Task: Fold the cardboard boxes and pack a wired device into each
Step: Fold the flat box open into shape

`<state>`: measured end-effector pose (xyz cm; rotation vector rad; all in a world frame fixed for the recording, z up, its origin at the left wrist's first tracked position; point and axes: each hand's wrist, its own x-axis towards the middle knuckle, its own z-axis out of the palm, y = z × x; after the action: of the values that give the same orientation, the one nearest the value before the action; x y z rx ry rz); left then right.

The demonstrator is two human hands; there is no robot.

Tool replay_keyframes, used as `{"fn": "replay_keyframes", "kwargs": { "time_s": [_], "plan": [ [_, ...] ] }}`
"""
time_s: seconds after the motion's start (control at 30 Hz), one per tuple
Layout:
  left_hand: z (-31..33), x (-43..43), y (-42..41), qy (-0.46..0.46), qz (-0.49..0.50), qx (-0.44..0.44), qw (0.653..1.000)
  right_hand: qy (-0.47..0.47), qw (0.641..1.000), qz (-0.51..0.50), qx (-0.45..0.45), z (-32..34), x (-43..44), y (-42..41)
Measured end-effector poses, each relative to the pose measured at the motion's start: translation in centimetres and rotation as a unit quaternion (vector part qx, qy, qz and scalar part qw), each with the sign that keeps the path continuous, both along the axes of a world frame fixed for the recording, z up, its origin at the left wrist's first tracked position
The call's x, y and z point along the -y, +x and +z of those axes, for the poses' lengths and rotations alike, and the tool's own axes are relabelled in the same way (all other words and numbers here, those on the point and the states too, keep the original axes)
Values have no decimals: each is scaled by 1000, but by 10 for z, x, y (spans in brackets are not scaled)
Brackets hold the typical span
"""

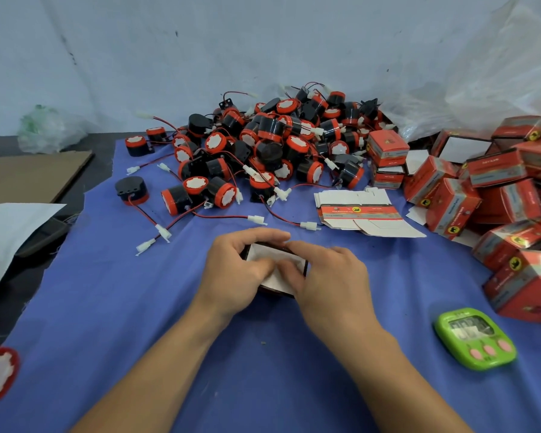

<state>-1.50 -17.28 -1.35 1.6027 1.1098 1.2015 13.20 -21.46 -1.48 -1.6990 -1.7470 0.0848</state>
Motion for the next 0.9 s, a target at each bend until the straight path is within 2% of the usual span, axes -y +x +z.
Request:
{"fn": "replay_keyframes", "kwargs": {
  "time_s": [0.07, 0.13, 0.27, 0.3, 0.37, 0.43, 0.5, 0.6, 0.67, 0.8, 0.9],
  "plan": [
    [3, 1, -1, -21, -6, 46, 999, -69, 989, 49, -124, 3, -1, 6],
    [4, 2, 1, -33, -8, 97, 995, -82, 974, 51, -207, 5, -2, 10],
    [5, 7, 6, 27, 35, 132, 990, -196, 954, 100, -203, 10, -2, 18],
    [4, 9, 6, 56, 47, 113, 991, -216, 946, 111, -216, 11, -1, 19],
    [3, 11, 6, 124, 69, 49, 989, -191, 943, 102, -253, 11, -3, 20],
    [0, 9, 6, 139, 77, 23, 987, -77, 974, 70, -203, 9, -5, 21],
    [0, 7, 6, 71, 67, 72, 993, 9, 994, 66, -85, 6, -6, 20],
    [-2, 1, 8, -53, 24, 137, 989, 11, 998, 55, 20, -2, -7, 14],
    [-3, -2, 7, -81, 49, 132, 987, -6, 998, 58, 28, -5, -9, 9],
    [-3, -10, 3, -53, 182, 107, 976, -39, 993, 108, -17, -6, -9, 3],
    [-4, -13, 0, -28, 201, 118, 972, -28, 993, 112, -14, -11, -10, 2]
  ]
}}
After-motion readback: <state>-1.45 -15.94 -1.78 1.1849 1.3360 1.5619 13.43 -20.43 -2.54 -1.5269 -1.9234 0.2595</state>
